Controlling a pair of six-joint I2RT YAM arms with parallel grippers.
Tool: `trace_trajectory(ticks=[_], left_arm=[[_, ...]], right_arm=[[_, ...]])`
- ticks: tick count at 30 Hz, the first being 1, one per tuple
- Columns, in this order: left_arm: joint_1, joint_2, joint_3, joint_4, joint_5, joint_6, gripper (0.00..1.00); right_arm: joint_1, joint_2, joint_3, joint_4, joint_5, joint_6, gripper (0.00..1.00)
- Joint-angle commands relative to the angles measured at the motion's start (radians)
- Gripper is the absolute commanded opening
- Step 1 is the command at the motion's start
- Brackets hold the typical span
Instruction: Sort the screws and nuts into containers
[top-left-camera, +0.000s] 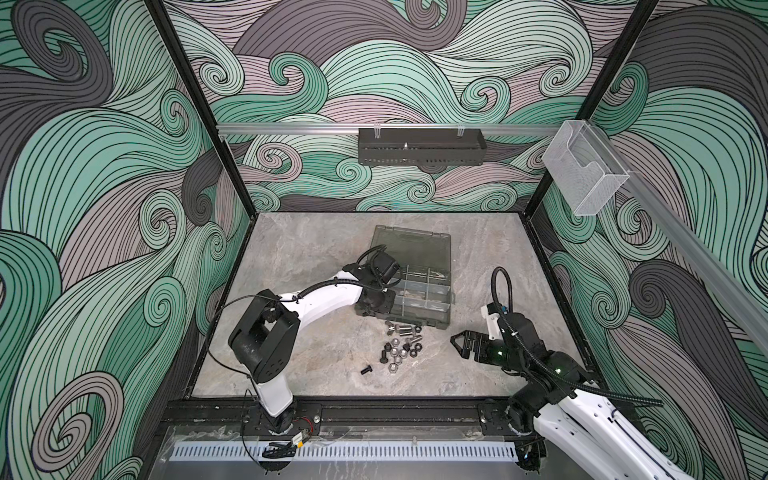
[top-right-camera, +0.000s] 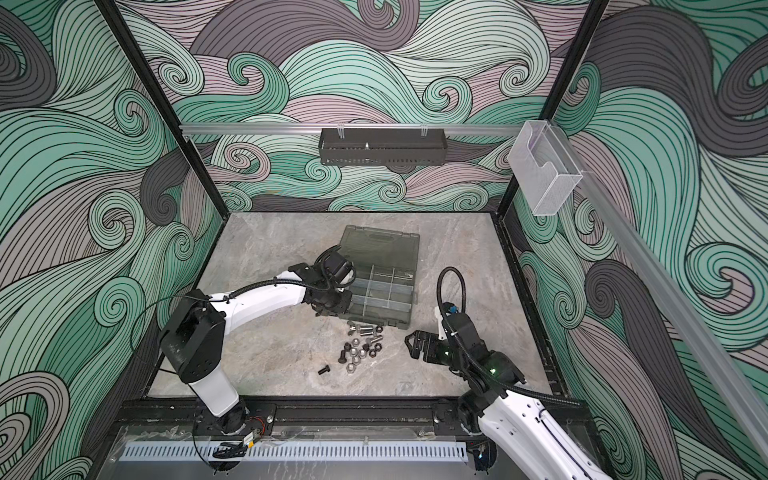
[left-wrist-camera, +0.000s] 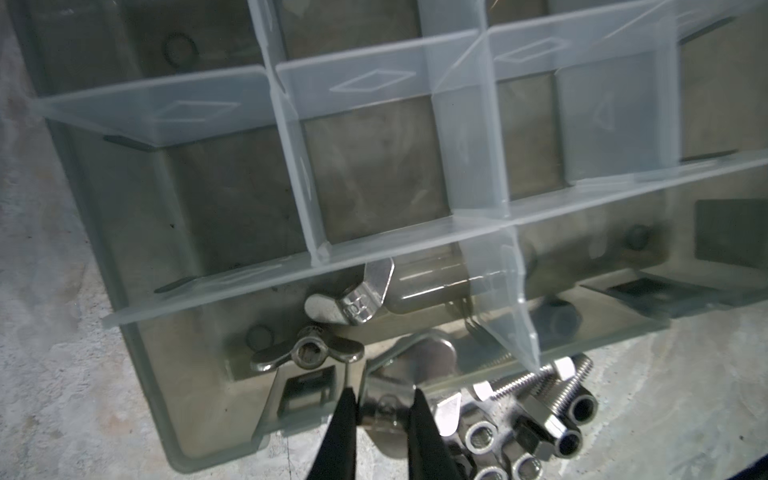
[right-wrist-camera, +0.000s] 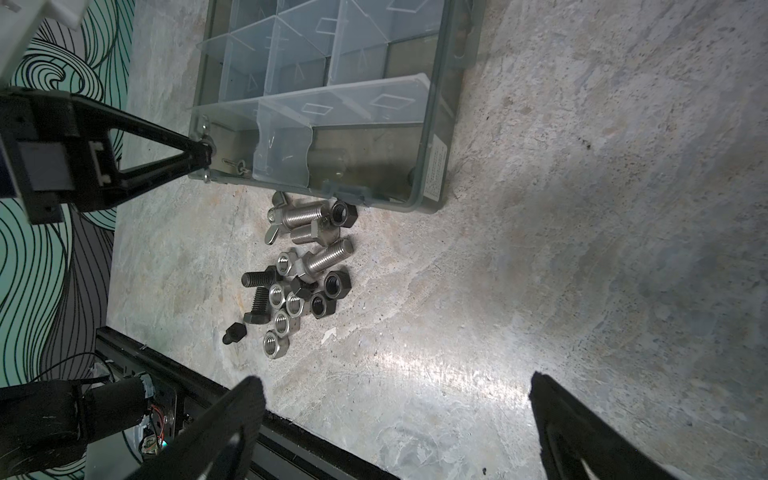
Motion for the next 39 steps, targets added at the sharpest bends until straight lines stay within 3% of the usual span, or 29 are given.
trace_trajectory(ticks=[1,3,7,11,39], left_arm=[[0.015,0.027,0.045,-0.031,0.010,0.030,0.14],[0.019,0.034,0.051,-0.035,0.011,0.031,0.18],[0.019,0.029,0.049,-0.035,0.009,0.027,0.35],[0.021,0.022,0.041,-0.035,0.009,0.024,0.40],[0.018,-0.129,-0.082,-0.006,0.069,-0.079,0.41]], right_arm=[[0.006,-0.007,-0.010,-0.019,0.012,0.004,1.00],[0.006,-0.007,-0.011,-0.019,0.014,0.003,1.00],[0.006,0.002,-0.009,-0.018,0.017,0.001,1.00],[0.006,0.009,-0.006,-0.015,0.014,0.000,0.99],[0.006,0.004,-0.008,-0.016,0.014,0.008,1.00]])
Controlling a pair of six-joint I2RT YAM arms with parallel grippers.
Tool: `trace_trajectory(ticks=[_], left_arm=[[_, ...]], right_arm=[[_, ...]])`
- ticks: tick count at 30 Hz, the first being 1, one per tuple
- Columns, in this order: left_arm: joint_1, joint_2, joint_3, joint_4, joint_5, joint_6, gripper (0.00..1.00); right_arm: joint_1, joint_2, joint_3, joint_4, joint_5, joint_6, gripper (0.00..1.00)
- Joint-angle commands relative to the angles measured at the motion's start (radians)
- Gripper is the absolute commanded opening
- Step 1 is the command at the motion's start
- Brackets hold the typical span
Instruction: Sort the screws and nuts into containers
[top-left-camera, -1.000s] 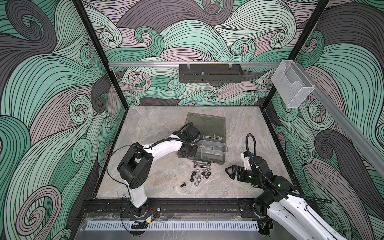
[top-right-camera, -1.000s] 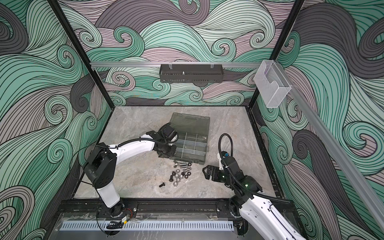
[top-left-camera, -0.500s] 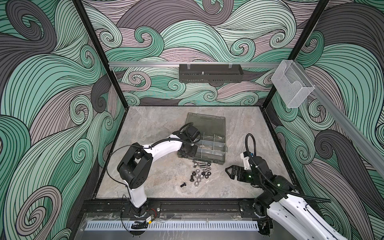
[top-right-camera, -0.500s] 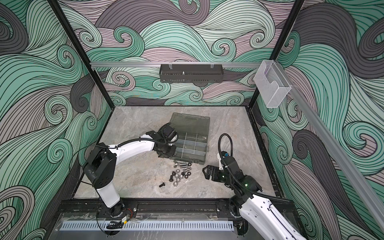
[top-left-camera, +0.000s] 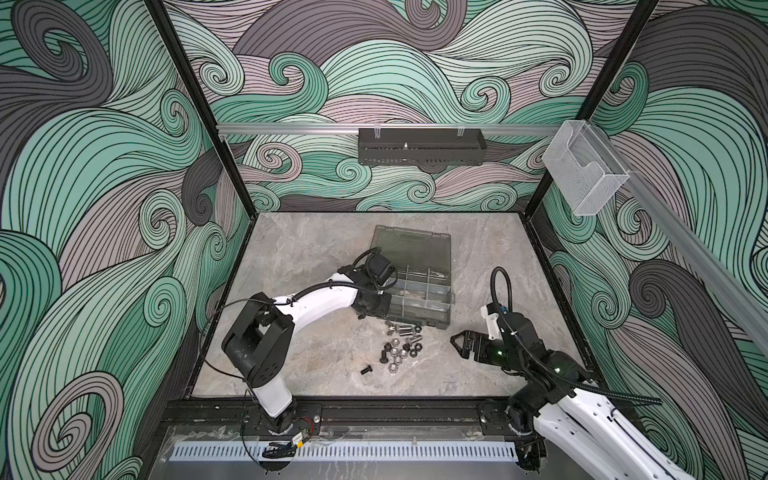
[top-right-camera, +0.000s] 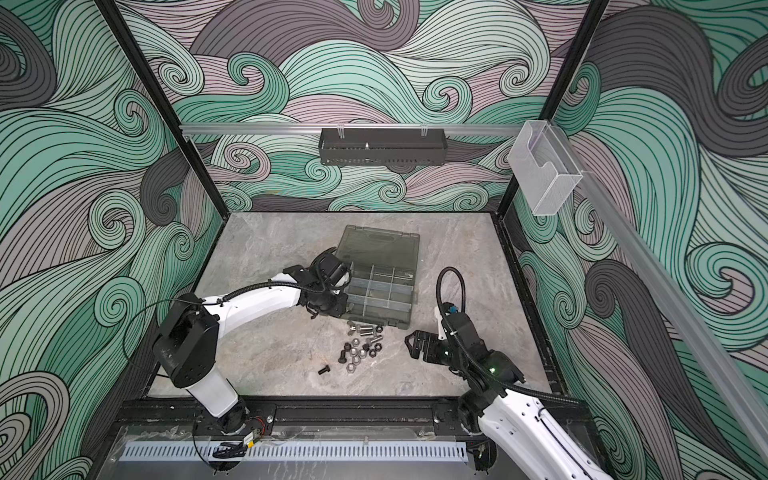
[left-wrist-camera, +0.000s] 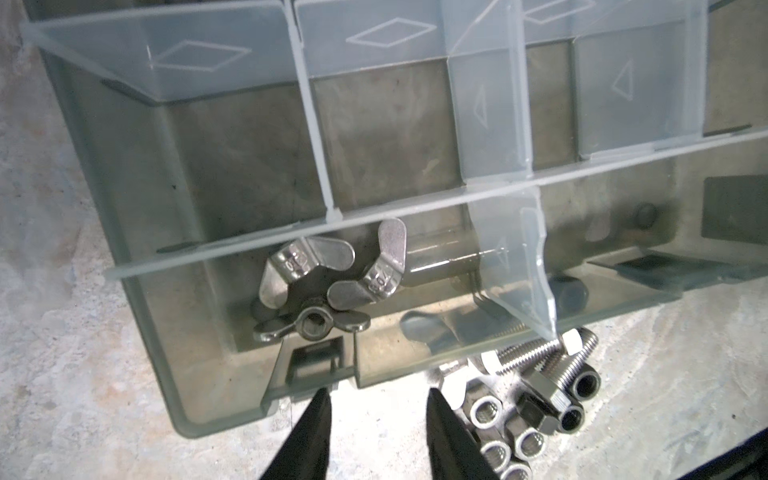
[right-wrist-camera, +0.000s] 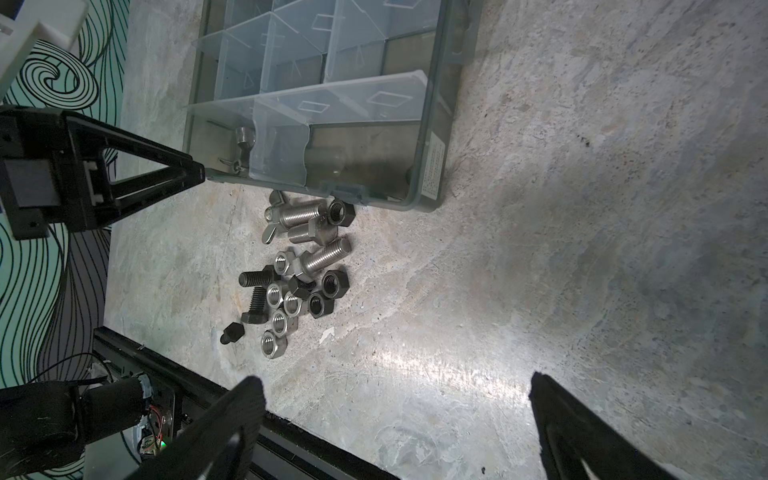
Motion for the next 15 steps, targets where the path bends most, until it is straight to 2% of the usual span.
trace_trajectory(ticks=[1,7,15], left_arm=[[0.006,-0.054,-0.025,0.005,0.041,-0.054,0.42],[-0.012,-0.105,-0.118,0.096,0.094,-0.123,0.45],[-0.051,-0.072,-0.177,0.165,0.143,-0.183,0.48]], right_arm=[[0.006,-0.003,-0.007,-0.015,0.014,0.007,1.00],[0.006,0.000,-0.009,-0.010,0.014,0.008,1.00],[0.006,-0.006,-0.013,-0.008,0.011,0.009,1.00]])
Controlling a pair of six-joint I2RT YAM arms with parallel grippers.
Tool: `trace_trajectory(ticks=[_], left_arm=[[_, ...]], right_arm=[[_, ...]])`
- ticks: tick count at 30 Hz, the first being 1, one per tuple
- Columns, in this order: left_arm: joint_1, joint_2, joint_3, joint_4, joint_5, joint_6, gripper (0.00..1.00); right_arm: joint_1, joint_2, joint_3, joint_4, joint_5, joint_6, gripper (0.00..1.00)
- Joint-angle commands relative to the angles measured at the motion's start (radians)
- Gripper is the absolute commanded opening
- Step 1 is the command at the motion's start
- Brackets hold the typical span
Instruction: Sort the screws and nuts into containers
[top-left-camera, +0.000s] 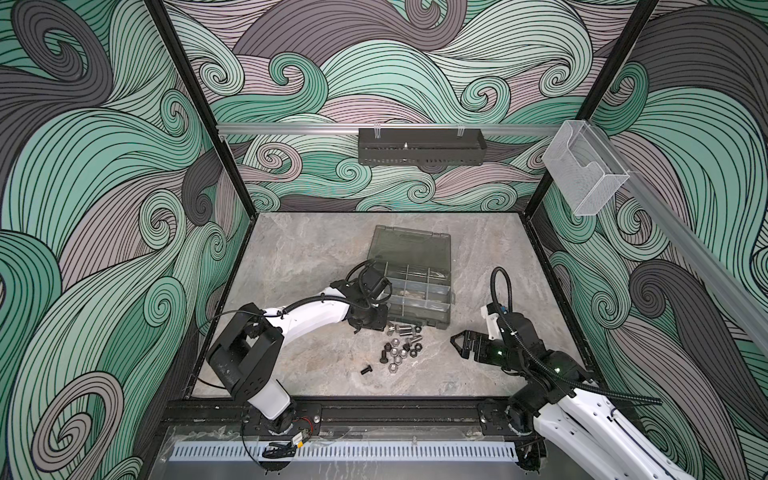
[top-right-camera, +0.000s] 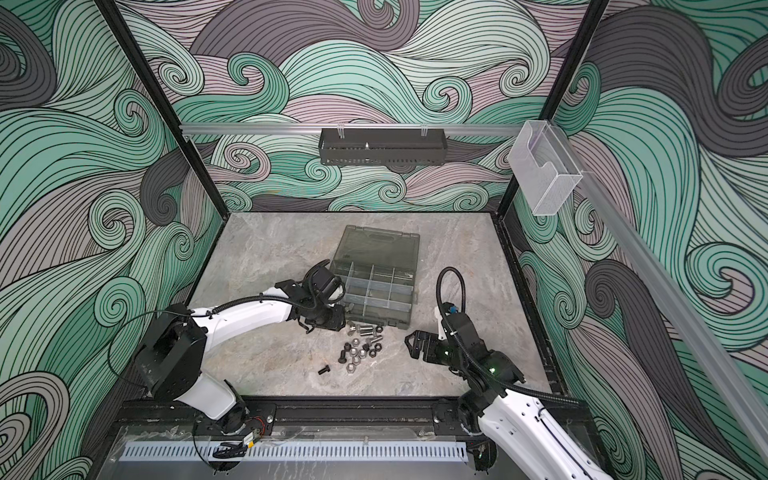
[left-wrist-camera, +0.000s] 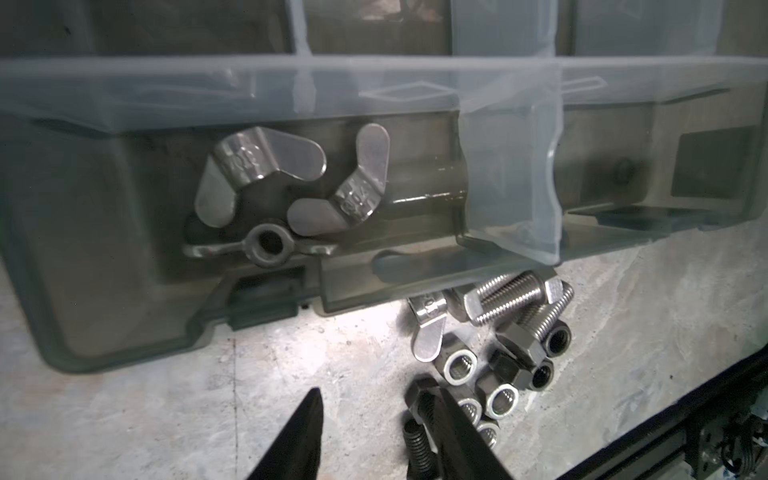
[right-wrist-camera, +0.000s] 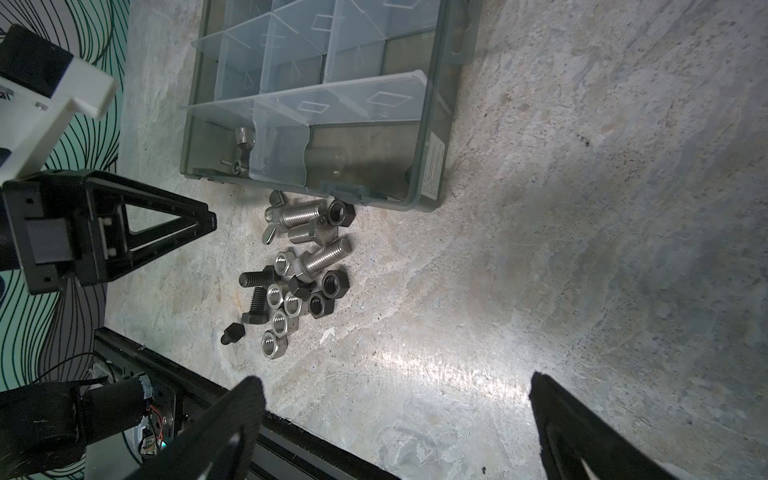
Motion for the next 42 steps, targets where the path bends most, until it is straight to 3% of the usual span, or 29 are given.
trace_trajectory(ticks=[1,42], left_arm=[[-0.020,0.017,0.000,0.052,0.033,-0.054,0.49],[-0.054,0.221,0.091,0.057,-0.056,-0.063,0.46]], right_arm=[[0.006,-0.004,-0.013,-0.009,0.010,0.006,1.00],[0.006,-0.017,-0.017,-0.020,0.013,0.009,1.00]])
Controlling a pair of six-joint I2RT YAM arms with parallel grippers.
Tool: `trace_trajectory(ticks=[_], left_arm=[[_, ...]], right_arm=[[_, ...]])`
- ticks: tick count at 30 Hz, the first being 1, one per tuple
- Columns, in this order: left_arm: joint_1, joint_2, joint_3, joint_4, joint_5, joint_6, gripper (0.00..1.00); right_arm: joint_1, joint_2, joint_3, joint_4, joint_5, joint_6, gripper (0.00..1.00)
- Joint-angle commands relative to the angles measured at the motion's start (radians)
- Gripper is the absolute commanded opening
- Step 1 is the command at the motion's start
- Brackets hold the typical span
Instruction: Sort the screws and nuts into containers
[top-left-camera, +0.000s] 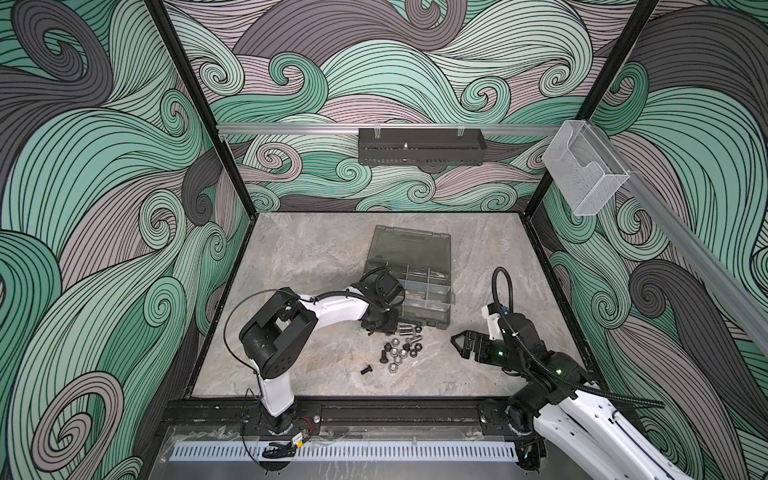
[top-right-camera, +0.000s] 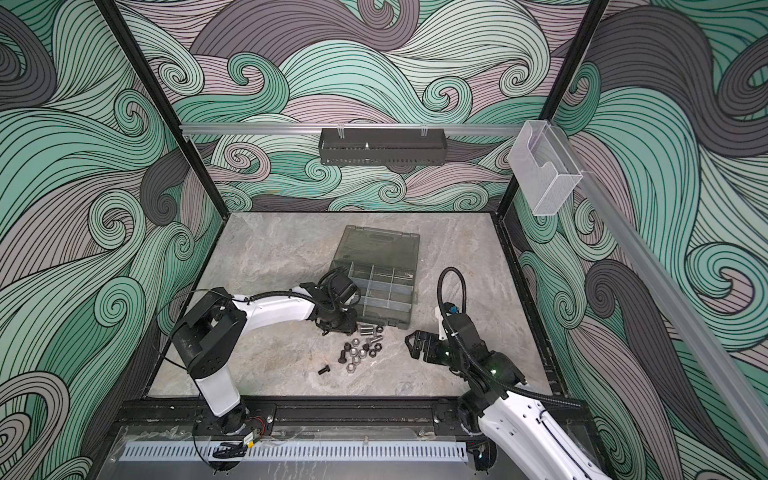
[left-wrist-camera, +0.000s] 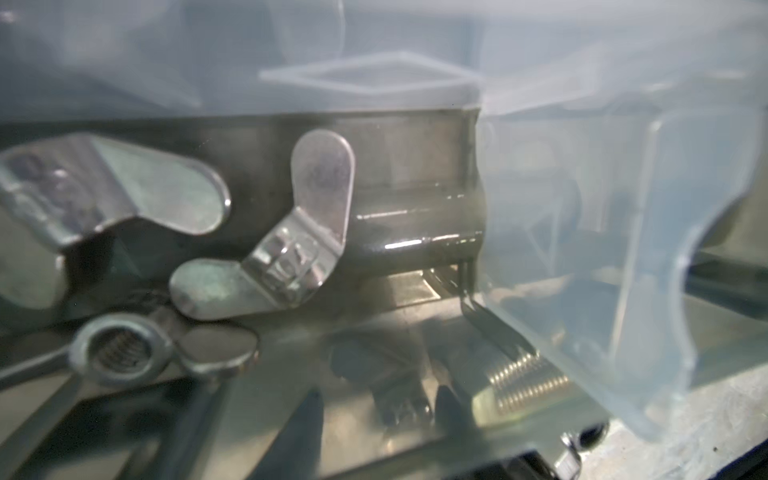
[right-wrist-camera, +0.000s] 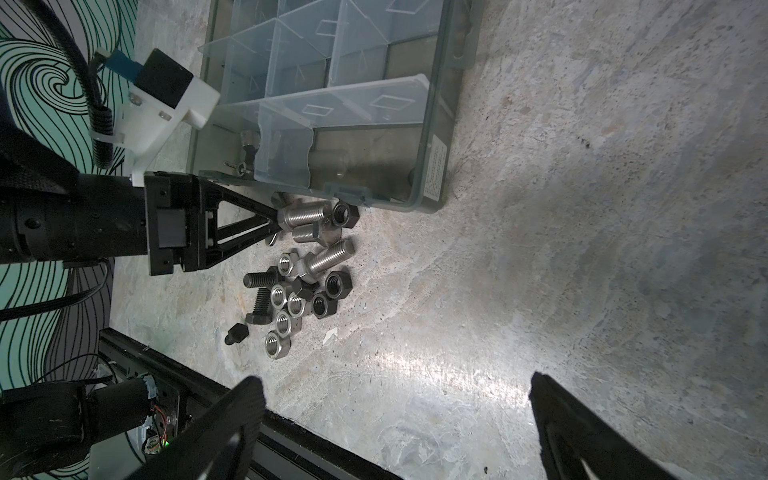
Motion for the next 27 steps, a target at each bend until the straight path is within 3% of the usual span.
trace_trajectory(ticks=[1,6,17,27], left_arm=[[-0.009,0.019,0.022,-0.021,-0.032,0.004,0.45],[-0.011,0.026,0.010,-0.021,-0.038,0.008,0.40],[-0.012,-0.011,-0.050,-0.013,-0.040,0.005,0.17],[-0.014,-0.154,-0.131,-0.043,-0.054,-0.003,0.16]], right_arm=[[0.005,-0.002,-0.018,-0.016,0.012,0.005,1.00],[0.005,-0.004,-0.019,-0.016,0.012,0.006,1.00],[0.005,-0.007,-0.021,-0.017,0.012,0.006,1.00],[0.005,-0.007,-0.022,-0.018,0.012,0.006,1.00]])
